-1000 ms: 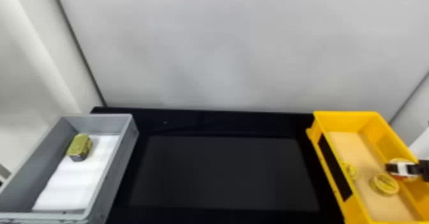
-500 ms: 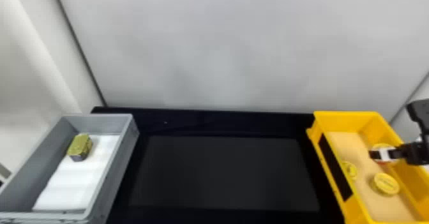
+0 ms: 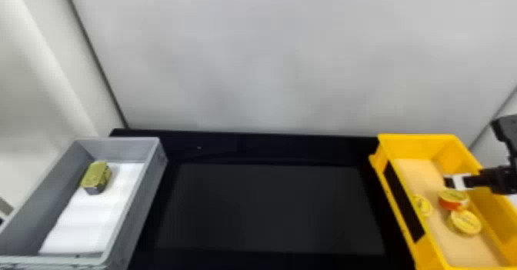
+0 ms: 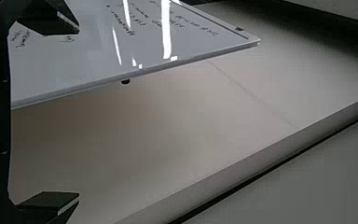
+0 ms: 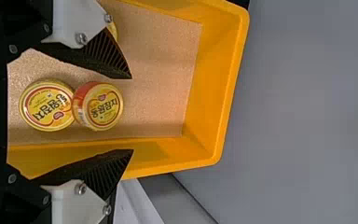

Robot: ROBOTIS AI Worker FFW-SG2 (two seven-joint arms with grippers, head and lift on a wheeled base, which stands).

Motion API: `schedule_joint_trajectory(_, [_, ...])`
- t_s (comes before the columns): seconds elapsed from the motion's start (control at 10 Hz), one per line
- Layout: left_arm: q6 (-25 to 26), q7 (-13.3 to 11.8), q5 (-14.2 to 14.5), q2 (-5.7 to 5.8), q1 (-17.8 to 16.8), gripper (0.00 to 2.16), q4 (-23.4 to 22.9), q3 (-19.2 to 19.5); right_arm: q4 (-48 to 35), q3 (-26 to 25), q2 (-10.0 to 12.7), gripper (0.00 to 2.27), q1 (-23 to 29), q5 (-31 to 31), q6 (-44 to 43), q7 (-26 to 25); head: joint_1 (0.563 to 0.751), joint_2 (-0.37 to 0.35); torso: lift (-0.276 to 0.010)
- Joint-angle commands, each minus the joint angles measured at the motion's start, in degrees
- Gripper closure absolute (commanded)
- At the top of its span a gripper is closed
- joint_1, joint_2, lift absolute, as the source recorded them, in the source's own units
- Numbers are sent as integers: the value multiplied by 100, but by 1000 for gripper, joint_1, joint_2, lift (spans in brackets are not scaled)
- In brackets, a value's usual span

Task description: Pick up the round yellow can and place it in the yellow rectangular box

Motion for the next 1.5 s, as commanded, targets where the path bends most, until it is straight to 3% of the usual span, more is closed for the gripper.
schedule_joint_trajectory(0.0, [0,-1,0,-15,-1,33,-9,8,-9,-25,12,202,32,-1,-22,36,686,14,-56])
schedule_joint_trajectory(0.5, [0,-1,0,-15,8,33,-18,17,-501,-324,48,163,199,-1,-75,-34,686,14,-56])
schedule_joint_trajectory(1.1, [0,-1,9,-15,25,33,-80,96,-2988,-816,48,163,445,350,-22,-438,686,14,-56])
schedule_joint_trajectory(1.4, [0,7,9,-15,17,33,-89,122,-3973,-1475,21,117,401,-10,-321,-685,686,14,-56])
